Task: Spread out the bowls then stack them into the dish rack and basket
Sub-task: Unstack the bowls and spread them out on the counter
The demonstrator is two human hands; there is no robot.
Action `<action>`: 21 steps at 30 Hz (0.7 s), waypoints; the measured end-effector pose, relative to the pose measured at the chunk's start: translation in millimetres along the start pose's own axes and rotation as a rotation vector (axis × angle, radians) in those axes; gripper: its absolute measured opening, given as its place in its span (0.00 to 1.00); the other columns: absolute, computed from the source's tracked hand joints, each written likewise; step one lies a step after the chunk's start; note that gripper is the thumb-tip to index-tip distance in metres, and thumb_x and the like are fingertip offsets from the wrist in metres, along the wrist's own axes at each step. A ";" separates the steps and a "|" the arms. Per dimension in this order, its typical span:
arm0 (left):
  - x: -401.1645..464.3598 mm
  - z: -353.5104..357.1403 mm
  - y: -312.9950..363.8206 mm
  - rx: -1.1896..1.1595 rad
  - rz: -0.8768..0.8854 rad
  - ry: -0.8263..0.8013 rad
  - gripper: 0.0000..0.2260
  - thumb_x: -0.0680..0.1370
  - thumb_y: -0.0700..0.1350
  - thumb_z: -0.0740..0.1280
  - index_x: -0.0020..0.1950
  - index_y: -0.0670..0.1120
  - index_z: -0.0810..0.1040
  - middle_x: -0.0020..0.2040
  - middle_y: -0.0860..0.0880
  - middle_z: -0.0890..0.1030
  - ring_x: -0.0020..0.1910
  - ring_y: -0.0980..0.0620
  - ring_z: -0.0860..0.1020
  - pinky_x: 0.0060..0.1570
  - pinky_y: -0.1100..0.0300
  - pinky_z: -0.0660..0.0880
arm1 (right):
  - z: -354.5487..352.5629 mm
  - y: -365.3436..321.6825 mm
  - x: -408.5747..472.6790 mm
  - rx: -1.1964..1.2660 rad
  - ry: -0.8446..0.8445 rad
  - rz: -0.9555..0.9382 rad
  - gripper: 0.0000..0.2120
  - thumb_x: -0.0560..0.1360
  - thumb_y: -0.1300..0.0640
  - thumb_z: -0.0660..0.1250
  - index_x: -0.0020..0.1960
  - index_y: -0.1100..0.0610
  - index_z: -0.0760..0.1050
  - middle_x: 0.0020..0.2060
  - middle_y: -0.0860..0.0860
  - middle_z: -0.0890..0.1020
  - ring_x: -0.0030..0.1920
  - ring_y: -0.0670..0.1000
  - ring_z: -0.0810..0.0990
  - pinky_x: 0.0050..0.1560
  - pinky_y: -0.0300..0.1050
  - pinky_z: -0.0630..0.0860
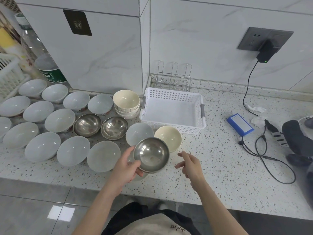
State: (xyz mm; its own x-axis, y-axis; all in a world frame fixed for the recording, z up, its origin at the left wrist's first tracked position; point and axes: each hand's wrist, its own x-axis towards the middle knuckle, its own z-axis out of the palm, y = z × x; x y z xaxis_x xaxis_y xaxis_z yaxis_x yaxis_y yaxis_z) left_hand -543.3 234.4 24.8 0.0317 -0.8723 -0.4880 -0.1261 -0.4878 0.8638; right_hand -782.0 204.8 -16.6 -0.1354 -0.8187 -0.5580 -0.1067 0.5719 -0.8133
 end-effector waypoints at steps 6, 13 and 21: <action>0.0 33.4 -17.5 0.220 -0.015 -0.166 0.24 0.80 0.42 0.62 0.71 0.64 0.63 0.34 0.51 0.84 0.36 0.53 0.84 0.30 0.64 0.72 | -18.8 13.3 -27.2 0.005 -0.153 -0.127 0.14 0.81 0.48 0.62 0.51 0.55 0.82 0.30 0.58 0.81 0.23 0.45 0.65 0.25 0.35 0.64; 2.1 47.1 -34.0 0.309 -0.005 -0.163 0.27 0.80 0.53 0.65 0.75 0.64 0.56 0.35 0.50 0.84 0.37 0.52 0.84 0.32 0.63 0.74 | -22.1 25.4 -24.6 -0.255 -0.110 -0.167 0.08 0.77 0.53 0.67 0.56 0.47 0.79 0.29 0.54 0.83 0.27 0.48 0.70 0.27 0.37 0.67; 2.1 48.3 -40.7 0.537 0.071 -0.192 0.49 0.60 0.67 0.72 0.73 0.73 0.46 0.40 0.60 0.81 0.41 0.68 0.79 0.39 0.69 0.73 | -18.0 34.8 -18.8 -0.303 -0.064 -0.161 0.09 0.76 0.53 0.66 0.56 0.45 0.77 0.30 0.51 0.84 0.26 0.45 0.71 0.26 0.38 0.69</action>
State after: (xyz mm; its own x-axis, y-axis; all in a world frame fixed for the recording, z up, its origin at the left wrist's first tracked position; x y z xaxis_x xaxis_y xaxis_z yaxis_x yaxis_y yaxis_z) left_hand -586.0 254.0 -17.5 -0.1700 -0.8560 -0.4883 -0.6087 -0.2985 0.7351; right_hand -800.9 241.0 -31.5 -0.0317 -0.8959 -0.4432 -0.4107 0.4159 -0.8114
